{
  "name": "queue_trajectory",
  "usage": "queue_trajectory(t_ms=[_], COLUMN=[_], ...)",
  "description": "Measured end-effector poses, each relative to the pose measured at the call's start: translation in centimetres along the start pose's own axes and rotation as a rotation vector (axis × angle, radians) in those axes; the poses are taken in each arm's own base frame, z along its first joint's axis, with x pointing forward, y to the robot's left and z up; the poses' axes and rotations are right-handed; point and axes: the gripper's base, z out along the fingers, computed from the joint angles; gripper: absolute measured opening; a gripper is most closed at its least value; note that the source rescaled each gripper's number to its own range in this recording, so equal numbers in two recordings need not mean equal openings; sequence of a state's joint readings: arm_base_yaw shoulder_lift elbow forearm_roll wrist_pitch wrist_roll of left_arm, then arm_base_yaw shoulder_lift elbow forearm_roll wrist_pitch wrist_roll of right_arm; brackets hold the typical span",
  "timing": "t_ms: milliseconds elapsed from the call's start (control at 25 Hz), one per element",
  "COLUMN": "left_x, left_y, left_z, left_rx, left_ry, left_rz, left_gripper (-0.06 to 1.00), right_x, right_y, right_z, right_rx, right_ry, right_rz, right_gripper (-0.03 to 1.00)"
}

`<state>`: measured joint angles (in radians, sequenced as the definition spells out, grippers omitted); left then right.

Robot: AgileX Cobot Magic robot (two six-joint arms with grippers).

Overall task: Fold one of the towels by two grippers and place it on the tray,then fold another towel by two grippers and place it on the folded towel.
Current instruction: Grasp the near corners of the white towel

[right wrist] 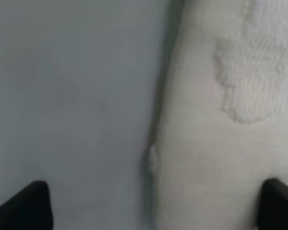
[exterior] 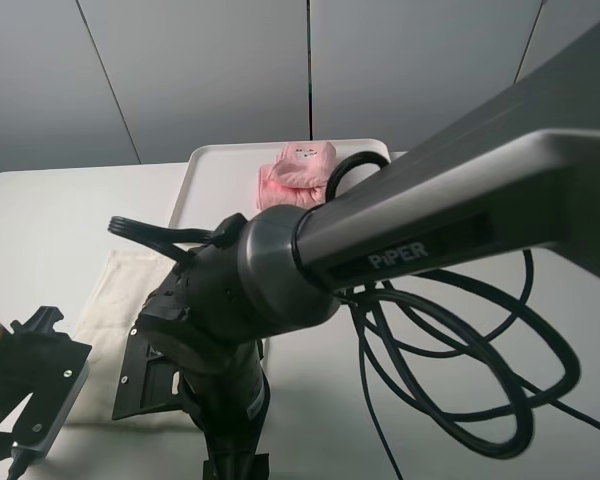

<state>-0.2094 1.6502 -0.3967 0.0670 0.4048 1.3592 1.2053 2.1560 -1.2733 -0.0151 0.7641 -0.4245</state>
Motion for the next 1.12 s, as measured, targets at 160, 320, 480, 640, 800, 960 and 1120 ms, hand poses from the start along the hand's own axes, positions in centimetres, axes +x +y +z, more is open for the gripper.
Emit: queue_trajectory(t_ms=[160,320,480,640,800,960,1120], left_x=[0.0,-0.01,-0.01,-0.02,-0.02,-0.03,-0.06], left_y=[0.01,0.01,0.01,0.01,0.01,0.06,0.25], left_z=[0.0,0.0,0.0,0.0,0.01,0.01,0.04], left_rx=[-0.002,-0.001,-0.001,-0.001,-0.001,-0.006,-0.026], left_ry=[0.0,-0.001,-0.001,-0.002,-0.002,-0.003,-0.007], left_rz=[0.0,-0.002,-0.002,-0.005,-0.005,-0.005,-0.002], left_gripper=[0.98,0.98,0.98,0.98,0.98,0.98,0.98], right_x=[0.04,0.04,-0.13,-0.24,-0.29,-0.29,-0.29], right_y=[0.02,0.02,-0.09,-0.21,-0.29,-0.29,-0.29], right_z=[0.03,0.03,0.03,0.03,0.08,0.08,0.08], right_rx=[-0.002,-0.002,0.009,0.023,0.03,0.03,0.03], right_ry=[0.004,0.004,-0.014,-0.027,-0.031,-0.031,-0.031], right_rz=[0.002,0.007,0.035,0.043,0.046,0.048,0.048], right_gripper=[0.92,0.84,0.51,0.23,0.0,0.0,0.0])
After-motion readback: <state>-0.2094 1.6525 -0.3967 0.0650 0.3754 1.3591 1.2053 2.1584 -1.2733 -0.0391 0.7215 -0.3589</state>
